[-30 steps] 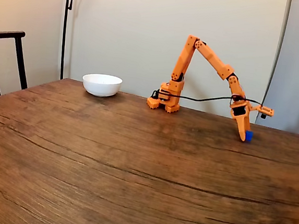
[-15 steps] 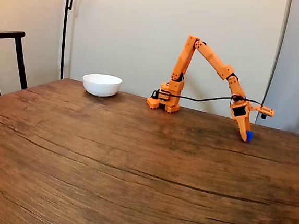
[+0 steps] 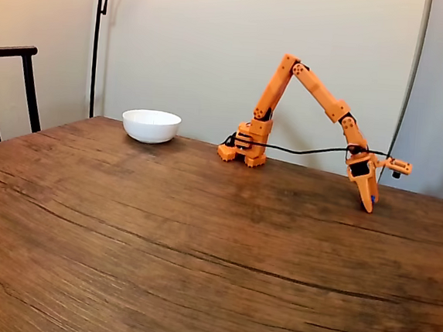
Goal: Grasp the cube and drop it in the bowl
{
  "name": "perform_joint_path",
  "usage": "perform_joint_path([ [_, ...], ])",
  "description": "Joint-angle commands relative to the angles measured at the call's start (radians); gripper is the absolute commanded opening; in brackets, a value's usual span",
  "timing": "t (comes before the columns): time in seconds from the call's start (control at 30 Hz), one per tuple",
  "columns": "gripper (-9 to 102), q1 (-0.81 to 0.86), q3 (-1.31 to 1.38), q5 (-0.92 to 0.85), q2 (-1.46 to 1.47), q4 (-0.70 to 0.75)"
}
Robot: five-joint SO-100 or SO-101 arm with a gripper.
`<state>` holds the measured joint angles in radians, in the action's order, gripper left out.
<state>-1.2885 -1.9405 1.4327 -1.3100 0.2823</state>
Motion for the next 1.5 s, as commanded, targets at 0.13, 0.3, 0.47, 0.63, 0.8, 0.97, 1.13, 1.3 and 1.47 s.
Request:
perform_joint_path([
  [0.13, 33, 0.006, -0.003, 0.0, 0.002, 0.017],
  [0.3, 33, 0.006, -0.018, 0.002, -0.002, 0.02],
  [0.47, 29, 0.008, -0.048, 0.002, -0.012, 0.02],
  [0.63, 14, 0.008, -0.049, 0.003, -0.003, 0.02],
  [0.8, 10, 0.017, -0.048, 0.021, 0.0, 0.02],
  [0.97, 8, 0.018, -0.048, 0.031, 0.002, 0.02],
  [1.13, 7, 0.018, -0.048, 0.031, 0.0, 0.063],
  [1.3, 5, 0.018, -0.029, 0.031, -0.014, 0.121],
  [1.47, 5, 0.018, -0.011, 0.031, -0.015, 0.126],
])
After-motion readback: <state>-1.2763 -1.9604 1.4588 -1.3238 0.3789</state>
